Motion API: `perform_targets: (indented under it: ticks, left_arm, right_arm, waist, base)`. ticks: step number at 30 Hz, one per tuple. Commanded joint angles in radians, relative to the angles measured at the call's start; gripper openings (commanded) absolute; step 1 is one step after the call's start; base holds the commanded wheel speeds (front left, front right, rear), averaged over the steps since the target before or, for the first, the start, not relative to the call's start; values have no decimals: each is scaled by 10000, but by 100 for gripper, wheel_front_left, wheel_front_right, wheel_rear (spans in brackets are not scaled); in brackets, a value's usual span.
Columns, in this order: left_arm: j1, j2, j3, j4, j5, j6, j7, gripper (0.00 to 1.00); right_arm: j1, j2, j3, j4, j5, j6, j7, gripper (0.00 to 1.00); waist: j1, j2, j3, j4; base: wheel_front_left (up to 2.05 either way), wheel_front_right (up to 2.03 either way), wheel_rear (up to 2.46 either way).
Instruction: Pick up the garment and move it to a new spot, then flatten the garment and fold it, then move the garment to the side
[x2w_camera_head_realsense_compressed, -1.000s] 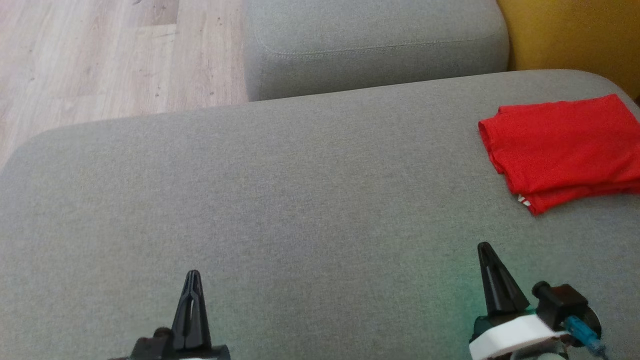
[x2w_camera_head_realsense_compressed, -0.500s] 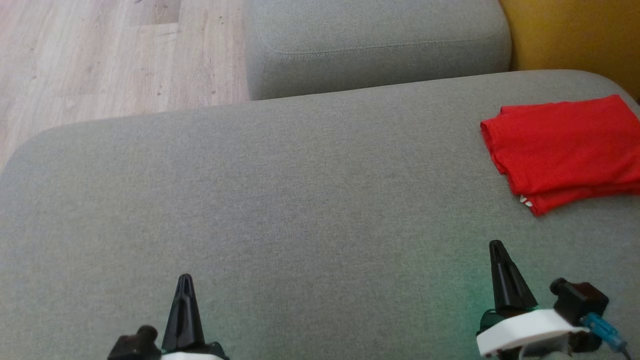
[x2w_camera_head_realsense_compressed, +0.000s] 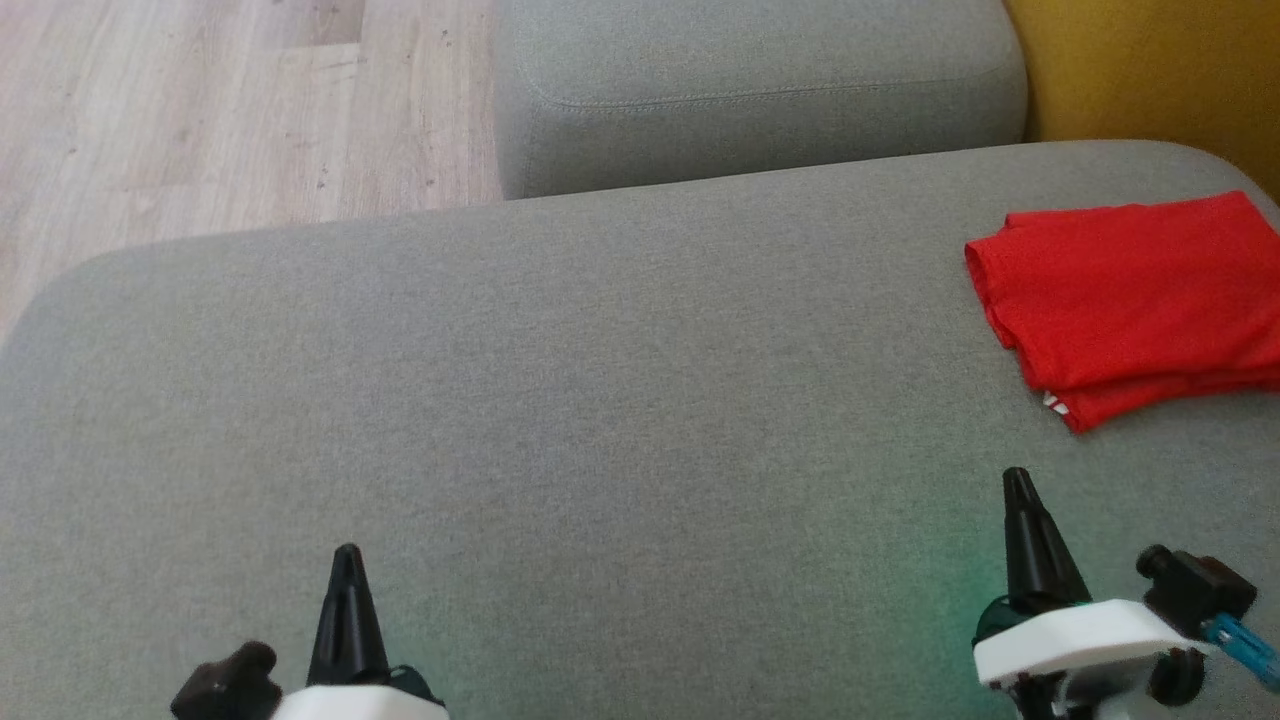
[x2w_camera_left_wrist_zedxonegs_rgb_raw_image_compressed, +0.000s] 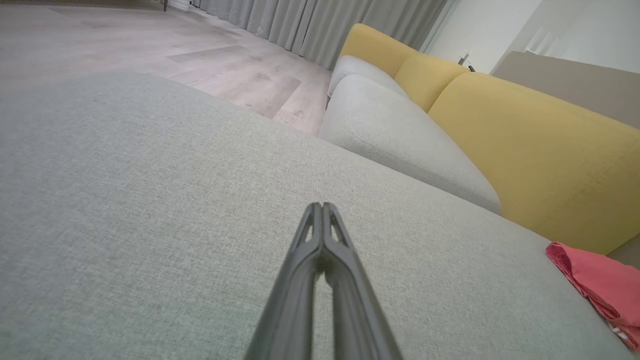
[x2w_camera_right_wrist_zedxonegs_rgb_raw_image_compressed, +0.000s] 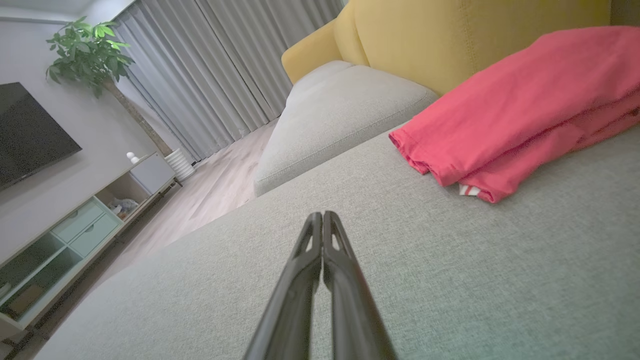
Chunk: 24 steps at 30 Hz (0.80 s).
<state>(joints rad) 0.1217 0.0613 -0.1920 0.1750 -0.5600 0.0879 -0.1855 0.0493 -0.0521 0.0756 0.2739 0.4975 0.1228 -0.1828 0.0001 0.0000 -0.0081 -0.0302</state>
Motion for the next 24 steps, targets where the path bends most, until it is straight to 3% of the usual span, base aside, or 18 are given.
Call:
perform_targets:
  ticks: [1,24]
  left_arm:
    - [-533,132,219,-266,-274,-74,57,0]
    - [-976,201,781,-45,-3107,-629,676,0]
  right_arm:
    - [-482,-174,-39,-316,319,24,90,0]
    - [-754,-239,-365,-321,3285,38,714,0]
  waist:
    - [-1,0,1,4]
    - [-1,0,32,82]
  base:
    - [0,0,0]
    - [0,0,0]
